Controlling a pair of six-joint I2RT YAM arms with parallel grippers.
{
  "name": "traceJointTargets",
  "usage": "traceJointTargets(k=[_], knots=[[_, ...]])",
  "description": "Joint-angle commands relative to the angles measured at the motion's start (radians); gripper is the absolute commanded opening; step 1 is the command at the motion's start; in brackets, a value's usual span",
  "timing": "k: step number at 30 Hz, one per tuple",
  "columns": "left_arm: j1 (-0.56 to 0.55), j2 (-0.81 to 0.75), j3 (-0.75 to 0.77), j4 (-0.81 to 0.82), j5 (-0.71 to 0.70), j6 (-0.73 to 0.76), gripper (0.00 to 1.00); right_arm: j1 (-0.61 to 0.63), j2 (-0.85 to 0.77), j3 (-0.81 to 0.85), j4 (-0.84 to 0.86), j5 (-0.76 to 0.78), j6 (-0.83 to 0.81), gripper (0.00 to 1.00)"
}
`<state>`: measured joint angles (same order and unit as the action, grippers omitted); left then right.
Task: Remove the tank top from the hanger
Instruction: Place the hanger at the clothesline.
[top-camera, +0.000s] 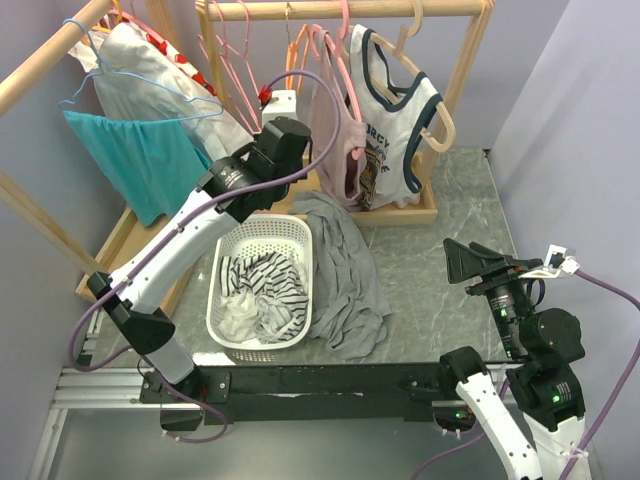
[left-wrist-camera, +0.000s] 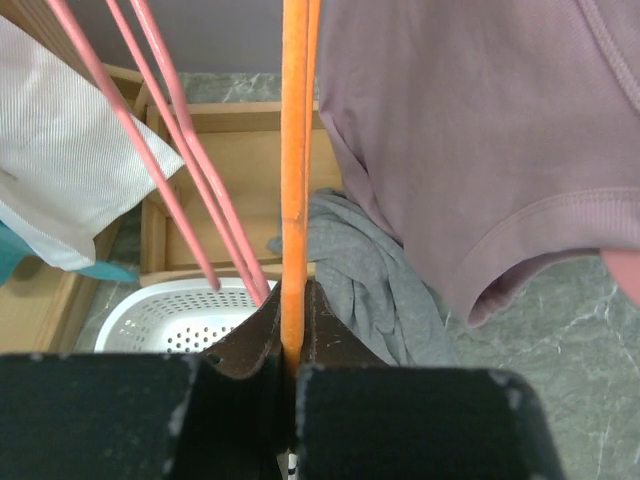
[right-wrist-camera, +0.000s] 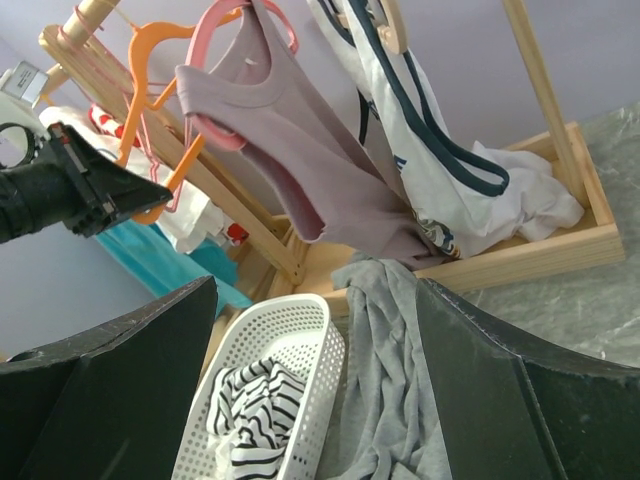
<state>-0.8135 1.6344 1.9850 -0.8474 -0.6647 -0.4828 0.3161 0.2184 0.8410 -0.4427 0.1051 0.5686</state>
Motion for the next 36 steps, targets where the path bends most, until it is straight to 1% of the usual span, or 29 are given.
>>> traceJointTargets(k=[1, 3, 8, 13, 16, 19, 20, 21, 22, 23, 25, 27, 29, 30, 31, 32, 35, 36], knots=[[0.040, 0.002, 0.092, 0.013, 0.071, 0.036, 0.01, -0.003, 0.016, 0.015, 0.015, -0.013, -0.029, 0.88], [0.076, 0.024, 0.112, -0.015, 0.096, 0.033, 0.01, -0.003, 0.016, 0.013, 0.013, -0.013, -0.027, 0.88], [0.096, 0.025, 0.101, 0.004, 0.111, 0.041, 0.01, -0.003, 0.013, 0.015, 0.006, -0.010, -0.030, 0.88], [0.116, 0.038, 0.075, -0.012, 0.123, 0.041, 0.01, -0.003, 0.016, 0.013, 0.005, -0.015, -0.038, 0.88], [0.125, 0.036, 0.051, -0.007, 0.146, 0.039, 0.04, -0.003, 0.021, 0.010, 0.009, -0.027, -0.038, 0.89], [0.129, 0.039, 0.044, -0.015, 0.145, 0.036, 0.03, -0.003, 0.027, 0.006, 0.013, -0.042, -0.038, 0.89], [0.129, 0.038, 0.040, -0.013, 0.148, 0.038, 0.06, -0.005, 0.029, 0.004, 0.015, -0.045, -0.038, 0.89], [0.129, 0.019, 0.032, -0.006, 0.160, 0.038, 0.10, -0.002, 0.030, 0.004, 0.016, -0.051, -0.039, 0.89], [0.129, 0.007, -0.004, 0.008, 0.165, 0.045, 0.21, -0.003, 0.032, 0.003, 0.016, -0.053, -0.038, 0.89], [0.129, -0.010, -0.029, 0.043, 0.168, 0.049, 0.30, -0.005, 0.036, 0.001, 0.015, -0.056, -0.038, 0.89], [0.129, -0.065, -0.101, 0.079, 0.168, 0.053, 0.31, -0.003, 0.038, -0.002, 0.016, -0.061, -0.038, 0.89], [0.129, -0.117, -0.139, 0.119, 0.169, 0.055, 0.46, -0.003, 0.045, -0.002, 0.016, -0.067, -0.038, 0.89], [0.129, -0.145, -0.176, 0.136, 0.169, 0.056, 0.67, -0.003, 0.050, -0.008, 0.025, -0.074, -0.036, 0.89], [0.131, -0.163, -0.183, 0.142, 0.171, 0.056, 0.70, -0.003, 0.052, -0.011, 0.027, -0.077, -0.035, 0.89], [0.129, -0.169, -0.187, 0.140, 0.174, 0.053, 0.76, -0.003, 0.053, -0.014, 0.030, -0.077, -0.033, 0.89], [0.129, -0.177, -0.189, 0.140, 0.178, 0.050, 0.99, -0.003, 0.058, -0.017, 0.033, -0.081, -0.033, 0.89], [0.128, -0.215, -0.224, 0.146, 0.200, 0.038, 0.99, -0.003, 0.067, -0.022, 0.027, -0.068, -0.032, 0.89], [0.126, -0.252, -0.241, 0.154, 0.203, 0.030, 0.99, -0.003, 0.070, -0.025, 0.024, -0.062, -0.033, 0.89]])
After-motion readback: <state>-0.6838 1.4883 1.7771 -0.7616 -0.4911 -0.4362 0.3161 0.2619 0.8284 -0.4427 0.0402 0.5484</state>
